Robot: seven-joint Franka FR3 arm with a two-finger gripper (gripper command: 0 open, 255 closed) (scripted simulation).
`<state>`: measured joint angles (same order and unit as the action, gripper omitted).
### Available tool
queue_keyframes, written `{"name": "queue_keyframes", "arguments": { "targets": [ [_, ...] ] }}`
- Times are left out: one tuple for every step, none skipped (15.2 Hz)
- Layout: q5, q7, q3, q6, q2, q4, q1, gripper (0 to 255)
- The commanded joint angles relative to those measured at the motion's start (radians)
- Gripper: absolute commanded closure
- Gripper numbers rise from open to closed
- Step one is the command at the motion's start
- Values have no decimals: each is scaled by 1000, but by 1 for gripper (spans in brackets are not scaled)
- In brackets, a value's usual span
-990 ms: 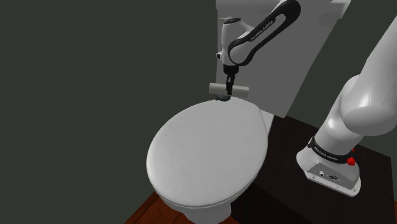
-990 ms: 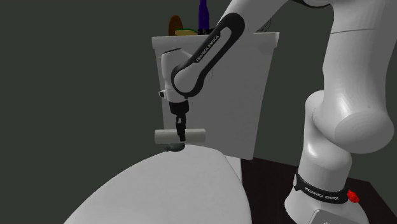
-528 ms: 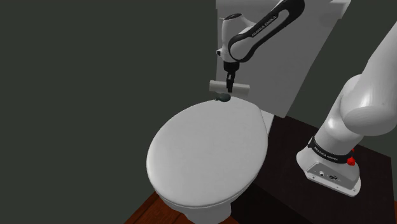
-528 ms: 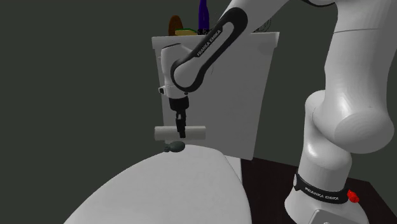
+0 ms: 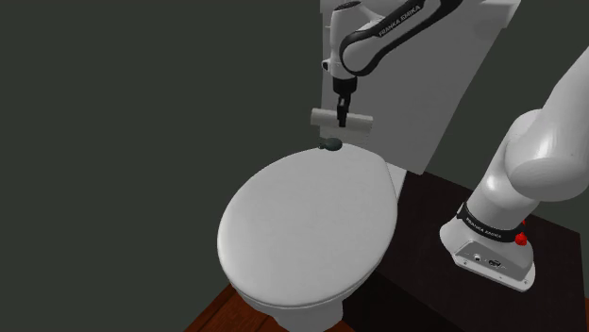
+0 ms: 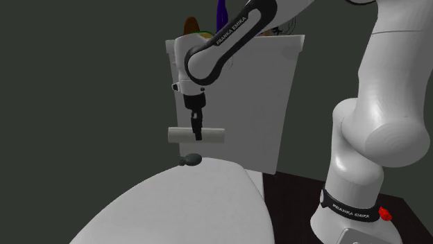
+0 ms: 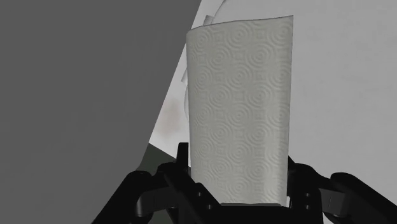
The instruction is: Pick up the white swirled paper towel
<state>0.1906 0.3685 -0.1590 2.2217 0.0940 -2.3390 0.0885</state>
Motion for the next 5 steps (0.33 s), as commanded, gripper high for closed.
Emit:
{"name": "queue_keyframes", "arguments": {
  "targets": [
    [-1, 3, 1, -28, 16, 12, 1, 255],
    [-2, 5, 1, -42, 23, 19, 1, 255],
    [-2, 6, 2, -56, 30, 26, 1, 255],
    [-2, 6, 2, -58, 31, 27, 1, 255],
    [-2, 6, 2, -58, 31, 27, 1, 255]
  ]
}}
